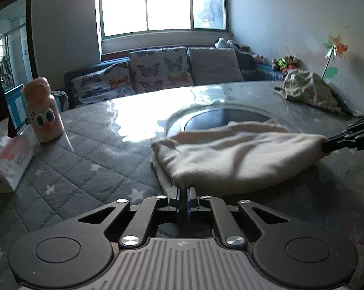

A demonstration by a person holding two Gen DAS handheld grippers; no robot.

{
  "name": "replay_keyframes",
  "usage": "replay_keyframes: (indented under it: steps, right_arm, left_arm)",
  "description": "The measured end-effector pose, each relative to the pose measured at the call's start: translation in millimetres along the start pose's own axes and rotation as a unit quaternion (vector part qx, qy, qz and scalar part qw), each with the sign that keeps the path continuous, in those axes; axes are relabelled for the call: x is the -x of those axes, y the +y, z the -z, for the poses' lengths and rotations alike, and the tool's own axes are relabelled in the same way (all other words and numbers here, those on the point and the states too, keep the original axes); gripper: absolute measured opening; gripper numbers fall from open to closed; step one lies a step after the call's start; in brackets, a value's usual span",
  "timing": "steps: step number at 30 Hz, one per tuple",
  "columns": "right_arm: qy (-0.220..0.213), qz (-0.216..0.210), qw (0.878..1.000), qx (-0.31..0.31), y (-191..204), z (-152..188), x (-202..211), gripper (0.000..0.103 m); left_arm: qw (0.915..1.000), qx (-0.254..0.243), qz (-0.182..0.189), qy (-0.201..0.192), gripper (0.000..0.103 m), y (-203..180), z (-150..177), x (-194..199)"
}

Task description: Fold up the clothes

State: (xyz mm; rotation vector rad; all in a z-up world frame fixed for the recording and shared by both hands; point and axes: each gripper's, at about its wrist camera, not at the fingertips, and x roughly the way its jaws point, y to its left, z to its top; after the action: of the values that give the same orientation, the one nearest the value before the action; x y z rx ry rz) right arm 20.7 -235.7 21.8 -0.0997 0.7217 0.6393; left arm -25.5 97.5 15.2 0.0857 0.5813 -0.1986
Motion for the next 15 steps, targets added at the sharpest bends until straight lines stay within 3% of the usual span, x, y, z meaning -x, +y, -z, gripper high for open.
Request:
replay_keyframes:
  steps: [4,9,15]
  right_arm:
    - [-0.012,0.011,1.000,0.026,0,-4,20,0.006]
    - [0.025,0.017,0.999,0.018,-7,15,14,0.006]
    - [-0.004,0.016,0.999,0.040,-2,7,39,0.006]
  left_arm:
    - [0.9997,-0.009,0.023,0.000,0.005,1,1,16]
    - [0.9982,-0.012,0.031,0.051,0.004,-1,24,9]
    - [0.9991,-0.018,0.035,0.013,0.004,3,8,33]
